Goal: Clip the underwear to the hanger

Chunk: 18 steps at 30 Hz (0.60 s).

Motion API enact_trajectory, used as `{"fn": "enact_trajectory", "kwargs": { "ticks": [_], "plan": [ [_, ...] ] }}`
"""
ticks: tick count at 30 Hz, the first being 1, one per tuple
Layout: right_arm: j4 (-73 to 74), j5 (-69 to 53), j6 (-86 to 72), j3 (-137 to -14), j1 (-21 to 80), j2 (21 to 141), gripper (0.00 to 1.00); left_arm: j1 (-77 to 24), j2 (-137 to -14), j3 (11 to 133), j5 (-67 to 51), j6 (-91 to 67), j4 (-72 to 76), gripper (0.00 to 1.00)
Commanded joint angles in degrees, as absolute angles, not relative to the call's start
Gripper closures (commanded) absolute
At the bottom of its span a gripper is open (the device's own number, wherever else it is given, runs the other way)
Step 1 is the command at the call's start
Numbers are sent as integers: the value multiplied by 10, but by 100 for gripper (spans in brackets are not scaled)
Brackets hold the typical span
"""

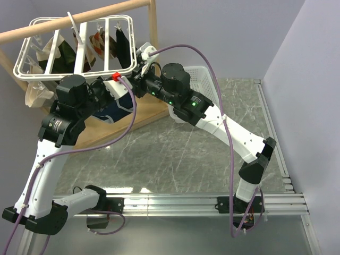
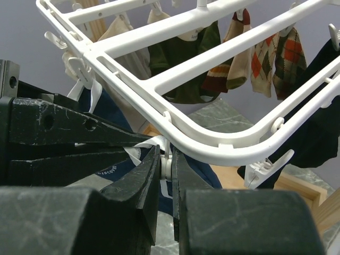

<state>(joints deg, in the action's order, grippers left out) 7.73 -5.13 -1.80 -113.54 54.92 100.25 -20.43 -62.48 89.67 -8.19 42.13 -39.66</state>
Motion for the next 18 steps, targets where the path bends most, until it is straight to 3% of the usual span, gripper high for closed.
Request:
{"fn": "enact_trajectory", "kwargs": {
  "ticks": [1, 6, 18],
  "plan": [
    [118, -60, -17, -1137, 558, 989, 84, -204, -622, 922, -108, 406, -374, 100],
    [114, -62, -18, -1138, 558, 989, 75, -204, -618, 918, -107, 407, -374, 100],
    [114, -63, -16, -1157, 559, 1000, 68, -204, -619, 916, -105, 412, -377, 100]
  ]
}}
